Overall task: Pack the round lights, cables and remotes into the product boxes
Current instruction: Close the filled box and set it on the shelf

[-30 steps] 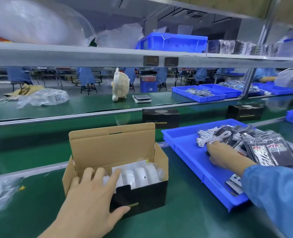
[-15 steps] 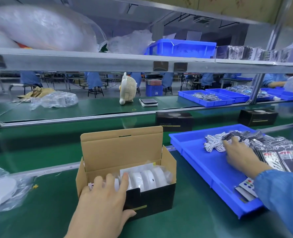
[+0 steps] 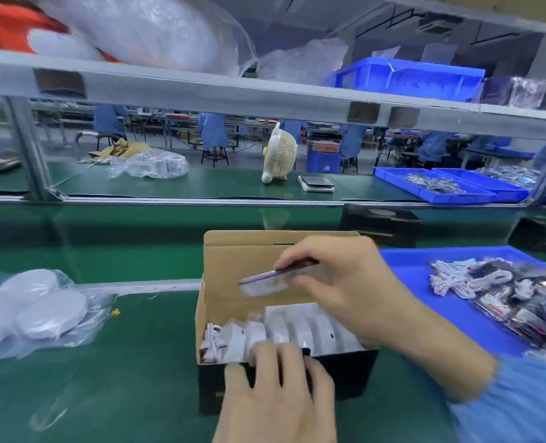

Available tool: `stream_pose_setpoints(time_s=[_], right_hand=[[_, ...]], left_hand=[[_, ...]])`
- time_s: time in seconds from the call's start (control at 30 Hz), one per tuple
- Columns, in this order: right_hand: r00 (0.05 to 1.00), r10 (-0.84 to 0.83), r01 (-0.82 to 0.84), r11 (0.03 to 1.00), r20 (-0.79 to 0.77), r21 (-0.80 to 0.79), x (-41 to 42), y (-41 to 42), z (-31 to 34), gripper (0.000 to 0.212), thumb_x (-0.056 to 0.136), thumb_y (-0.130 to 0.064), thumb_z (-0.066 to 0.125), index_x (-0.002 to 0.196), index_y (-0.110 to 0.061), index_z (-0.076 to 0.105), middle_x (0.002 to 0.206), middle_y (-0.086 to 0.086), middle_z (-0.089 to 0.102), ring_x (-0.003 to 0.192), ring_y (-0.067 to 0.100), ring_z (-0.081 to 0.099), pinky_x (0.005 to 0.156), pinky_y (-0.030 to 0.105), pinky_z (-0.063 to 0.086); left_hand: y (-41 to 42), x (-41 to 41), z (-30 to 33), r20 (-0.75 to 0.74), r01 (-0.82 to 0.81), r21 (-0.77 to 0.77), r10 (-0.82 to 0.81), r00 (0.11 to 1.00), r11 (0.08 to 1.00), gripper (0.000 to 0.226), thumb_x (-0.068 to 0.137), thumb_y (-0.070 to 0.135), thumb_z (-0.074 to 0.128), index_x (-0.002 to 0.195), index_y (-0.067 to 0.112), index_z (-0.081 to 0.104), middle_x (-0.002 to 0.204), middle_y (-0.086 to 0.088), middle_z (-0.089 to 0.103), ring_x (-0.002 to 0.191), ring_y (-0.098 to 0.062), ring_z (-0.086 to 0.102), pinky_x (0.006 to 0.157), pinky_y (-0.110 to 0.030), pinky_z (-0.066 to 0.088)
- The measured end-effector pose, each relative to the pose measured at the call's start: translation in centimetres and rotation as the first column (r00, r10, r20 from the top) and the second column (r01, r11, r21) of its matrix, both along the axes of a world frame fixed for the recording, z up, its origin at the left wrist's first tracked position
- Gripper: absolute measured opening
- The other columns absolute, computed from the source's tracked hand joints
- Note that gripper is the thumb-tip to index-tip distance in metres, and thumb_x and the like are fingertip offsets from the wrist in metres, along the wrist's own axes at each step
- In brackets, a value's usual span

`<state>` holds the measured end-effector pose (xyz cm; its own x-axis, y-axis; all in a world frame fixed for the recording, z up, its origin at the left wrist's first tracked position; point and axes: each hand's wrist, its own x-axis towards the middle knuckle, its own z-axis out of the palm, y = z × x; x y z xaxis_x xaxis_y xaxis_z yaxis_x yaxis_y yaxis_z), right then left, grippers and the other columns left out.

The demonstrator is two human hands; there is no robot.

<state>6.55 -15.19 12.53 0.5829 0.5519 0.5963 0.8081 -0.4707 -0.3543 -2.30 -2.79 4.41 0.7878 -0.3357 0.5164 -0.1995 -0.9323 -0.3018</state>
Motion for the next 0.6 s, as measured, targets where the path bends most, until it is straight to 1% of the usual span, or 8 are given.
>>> stream_pose_setpoints(time_s=[0.1, 0.17, 0.27, 0.33, 0.37, 0.47, 0.53, 0.6], right_hand=[[0.997, -0.023, -0.002, 0.946, -0.074, -0.325, 2.7, 3.8, -2.9, 0.023, 0.088, -0.003, 0.063, 0.108, -0.011, 0.073, 0.108, 0.001, 0.070, 0.103, 0.017, 0.062, 0.093, 0.032, 0.047], [0.999, -0.014, 0.030, 0.909, 0.042, -0.416, 3.9, 4.3, -4.0, 0.020, 0.089, -0.005, 0.063, 0.105, -0.011, 0.074, 0.110, 0.004, 0.066, 0.103, 0.023, 0.059, 0.085, 0.033, 0.048], [0.954, -0.030, 0.214, 0.766, 0.299, -0.606, 4.4, 4.4, -4.6, 0.018, 0.084, -0.010, 0.063, 0.096, -0.018, 0.074, 0.104, -0.001, 0.062, 0.098, 0.023, 0.054, 0.070, 0.030, 0.041], [0.989, -0.056, 0.140, 0.689, 0.140, -0.712, 4.4, 4.0, -4.3, 0.025, 0.088, -0.011, 0.054, 0.105, -0.019, 0.071, 0.111, -0.001, 0.062, 0.104, 0.024, 0.055, 0.074, 0.033, 0.043], [0.999, -0.050, 0.031, 0.703, -0.006, -0.710, 4.2, 3.6, -4.0, 0.029, 0.089, -0.008, 0.052, 0.110, -0.017, 0.070, 0.113, 0.001, 0.064, 0.104, 0.026, 0.057, 0.080, 0.035, 0.046], [0.961, 0.079, -0.201, 0.855, -0.264, -0.477, 2.1, 1.2, -2.6, 0.036, 0.088, 0.003, 0.050, 0.116, -0.008, 0.068, 0.102, 0.010, 0.072, 0.092, 0.029, 0.061, 0.084, 0.037, 0.048], [0.979, 0.098, -0.121, 0.985, -0.176, -0.120, 1.3, -2.2, -1.8, 0.027, 0.090, 0.004, 0.055, 0.110, -0.005, 0.071, 0.098, 0.007, 0.074, 0.086, 0.022, 0.067, 0.079, 0.030, 0.052], [0.995, -0.088, 0.097, 0.977, -0.055, 0.191, 1.9, -7.6, -1.4, 0.020, 0.090, -0.001, 0.059, 0.101, -0.008, 0.074, 0.089, 0.000, 0.075, 0.083, 0.011, 0.069, 0.074, 0.023, 0.053]], left_hand=[[0.9, 1.1, -0.3, -0.208, -0.138, -0.033, 0.128, 0.970, 0.990, 0.078, 0.016, 0.060, 0.086, 0.079, 0.015, 0.079, 0.072, -0.023, 0.067, 0.056, -0.042, 0.064, 0.041, -0.045, 0.052], [1.6, 1.7, -0.2, -0.299, -0.201, -0.065, 0.173, 0.938, 0.977, 0.088, 0.008, 0.056, 0.090, 0.083, 0.010, 0.079, 0.070, -0.025, 0.065, 0.053, -0.044, 0.060, 0.042, -0.050, 0.052], [1.8, 1.9, 0.5, -0.328, -0.161, -0.009, 0.149, 0.933, 0.987, 0.080, 0.015, 0.048, 0.094, 0.082, 0.009, 0.076, 0.065, -0.024, 0.060, 0.048, -0.042, 0.056, 0.046, -0.055, 0.053], [1.7, 2.1, 1.6, -0.407, -0.139, 0.018, 0.134, 0.903, 0.990, 0.075, 0.047, 0.064, 0.085, 0.100, 0.015, 0.066, 0.082, -0.021, 0.060, 0.067, -0.039, 0.062, 0.068, -0.058, 0.053], [1.7, 2.6, 1.9, -0.349, -0.126, -0.026, 0.109, 0.931, 0.992, 0.067, 0.069, 0.072, 0.066, 0.108, 0.018, 0.057, 0.093, -0.018, 0.058, 0.079, -0.037, 0.062, 0.078, -0.055, 0.048], [3.4, 3.8, 2.4, -0.125, -0.017, -0.166, -0.004, 0.992, 0.986, 0.061, 0.085, 0.073, 0.031, 0.077, 0.018, 0.057, 0.067, -0.008, 0.054, 0.056, -0.032, 0.057, 0.058, -0.043, 0.045], [4.8, 5.3, 2.5, -0.111, -0.045, -0.194, 0.024, 0.994, 0.980, 0.068, 0.086, 0.079, 0.021, 0.076, 0.023, 0.059, 0.065, 0.003, 0.053, 0.058, -0.025, 0.058, 0.055, -0.038, 0.043], [5.7, 6.2, 1.7, -0.167, -0.067, -0.134, 0.044, 0.985, 0.989, 0.078, 0.081, 0.087, 0.018, 0.087, 0.026, 0.067, 0.066, 0.007, 0.057, 0.061, -0.022, 0.061, 0.052, -0.033, 0.039]])
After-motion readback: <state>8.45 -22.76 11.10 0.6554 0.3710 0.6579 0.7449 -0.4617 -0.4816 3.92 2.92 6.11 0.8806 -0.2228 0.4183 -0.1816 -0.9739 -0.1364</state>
